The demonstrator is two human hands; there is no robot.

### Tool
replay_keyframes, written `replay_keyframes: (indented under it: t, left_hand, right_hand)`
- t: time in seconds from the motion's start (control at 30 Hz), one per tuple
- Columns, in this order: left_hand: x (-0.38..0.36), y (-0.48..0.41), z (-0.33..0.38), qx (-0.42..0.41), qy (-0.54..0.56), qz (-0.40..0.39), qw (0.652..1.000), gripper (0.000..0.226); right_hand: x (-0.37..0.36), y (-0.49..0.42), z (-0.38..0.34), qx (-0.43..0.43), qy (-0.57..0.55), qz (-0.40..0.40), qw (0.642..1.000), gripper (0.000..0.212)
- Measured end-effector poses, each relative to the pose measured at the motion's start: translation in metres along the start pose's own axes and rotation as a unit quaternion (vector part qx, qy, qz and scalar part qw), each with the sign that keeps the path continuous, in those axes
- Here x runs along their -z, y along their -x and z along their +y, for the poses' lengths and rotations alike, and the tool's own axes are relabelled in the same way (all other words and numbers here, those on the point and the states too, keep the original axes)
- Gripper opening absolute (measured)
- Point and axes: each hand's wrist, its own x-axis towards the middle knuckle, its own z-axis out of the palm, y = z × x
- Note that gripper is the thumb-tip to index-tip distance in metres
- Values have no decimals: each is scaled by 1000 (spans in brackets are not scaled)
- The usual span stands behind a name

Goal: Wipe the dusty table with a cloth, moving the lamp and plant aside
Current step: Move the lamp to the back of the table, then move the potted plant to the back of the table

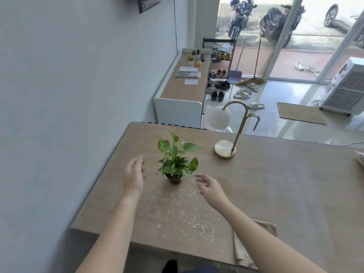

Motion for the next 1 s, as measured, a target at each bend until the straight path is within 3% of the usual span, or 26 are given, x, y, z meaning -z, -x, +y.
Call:
replay_keyframes:
  t: [0.2, 0.3, 0.4, 0.5, 0.63, 0.77, 1.0]
  left_hand:
    - [-6, -24, -43, 137, -7, -91, 986, 38]
    - [-9, -29, -61, 179, -7, -152, 972, 35]
    - [-13, -33, -74, 179, -21, -214, 960, 41]
    - [-16, -34, -80, 169, -24, -248, 954, 43]
    - [-13, -35, -86, 176, 5, -251, 952, 39]
    - [-10, -39, -86, 173, 22, -266, 948, 57]
    - [-8, -40, -83, 193, 44, -295, 935, 36]
  right_hand:
    - [-35, -15, -12, -43, -20, 12, 999, 51]
    - [-54, -23, -12, -56, -76, 18, 995, 38]
    - [-68, -31, -17, -74, -195, 58, 976, 22]
    - [-74, -37, -18, -87, -262, 75, 958, 26]
    - [-82, -37, -20, -95, -303, 90, 944, 37]
    - [-86, -35, -23, -100, -311, 100, 940, 35]
    - [-94, -35, -23, -103, -326, 109, 933, 36]
